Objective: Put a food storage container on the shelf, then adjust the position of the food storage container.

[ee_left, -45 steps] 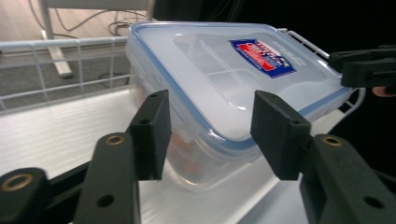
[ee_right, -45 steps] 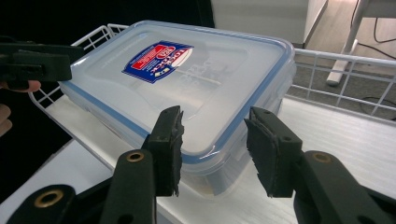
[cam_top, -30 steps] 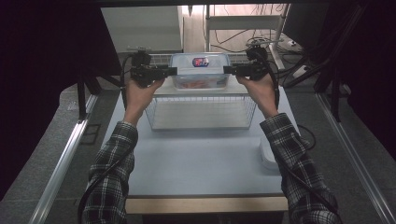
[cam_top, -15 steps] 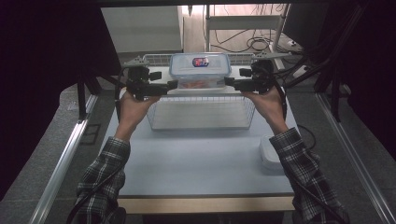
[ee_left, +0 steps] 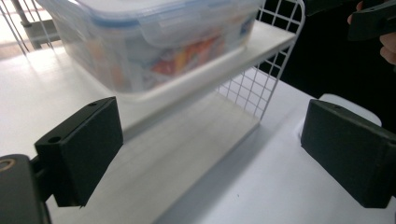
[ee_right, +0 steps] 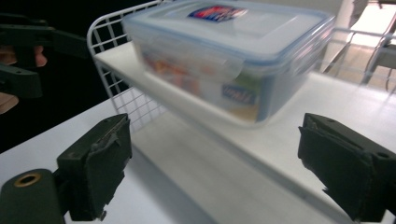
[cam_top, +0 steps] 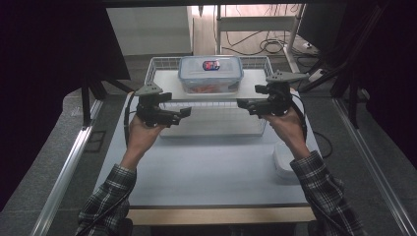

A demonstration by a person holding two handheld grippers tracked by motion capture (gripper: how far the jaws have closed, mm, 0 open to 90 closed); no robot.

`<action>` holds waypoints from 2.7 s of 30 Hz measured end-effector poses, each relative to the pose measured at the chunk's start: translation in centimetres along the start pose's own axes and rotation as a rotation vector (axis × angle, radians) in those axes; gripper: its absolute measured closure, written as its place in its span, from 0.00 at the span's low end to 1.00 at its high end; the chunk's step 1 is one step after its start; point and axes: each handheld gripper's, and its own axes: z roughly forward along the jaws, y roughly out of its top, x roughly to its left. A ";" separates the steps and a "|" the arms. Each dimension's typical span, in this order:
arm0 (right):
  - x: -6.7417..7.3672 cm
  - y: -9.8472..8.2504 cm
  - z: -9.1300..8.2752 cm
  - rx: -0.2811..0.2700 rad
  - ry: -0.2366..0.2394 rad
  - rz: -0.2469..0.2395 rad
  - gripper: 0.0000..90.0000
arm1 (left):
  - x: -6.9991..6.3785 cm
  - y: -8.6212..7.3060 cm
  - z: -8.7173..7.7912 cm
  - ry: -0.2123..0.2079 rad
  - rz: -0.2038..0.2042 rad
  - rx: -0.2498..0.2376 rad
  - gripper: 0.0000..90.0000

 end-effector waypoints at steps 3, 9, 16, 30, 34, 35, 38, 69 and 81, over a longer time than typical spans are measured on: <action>0.6 -1.1 -0.2 0.008 0.012 -0.013 0.08 | -0.7 -1.1 -0.1 0.007 0.017 0.004 0.04; 1.3 -3.4 -0.6 0.029 0.026 -0.030 0.05 | -1.7 -3.4 -0.4 -0.003 0.011 -0.022 0.04; 1.8 -5.6 -0.9 0.039 0.031 -0.039 0.02 | -2.9 -5.7 -0.3 0.000 0.058 -0.025 0.04; 2.7 -8.9 -2.2 0.064 0.021 -0.088 0.00 | -4.1 -9.2 -0.4 -0.014 0.057 0.030 0.04; 3.1 -9.9 -2.5 0.056 0.015 -0.084 0.00 | -4.9 -10.2 -0.5 -0.003 0.066 0.050 0.02; 3.2 -10.2 -2.6 0.054 0.014 -0.083 0.00 | -5.0 -10.4 -0.5 -0.008 0.062 0.053 0.02; 3.6 -11.0 -2.7 0.059 0.013 -0.077 0.00 | -5.5 -11.0 -0.9 -0.011 0.057 0.048 0.02; 6.2 -18.1 -2.6 0.179 0.011 -0.045 0.02 | -8.1 -17.7 -1.9 0.055 0.121 0.174 0.01; 5.2 -17.9 -2.8 0.219 -0.034 0.015 0.00 | -7.7 -17.8 -2.1 0.057 0.098 0.153 0.01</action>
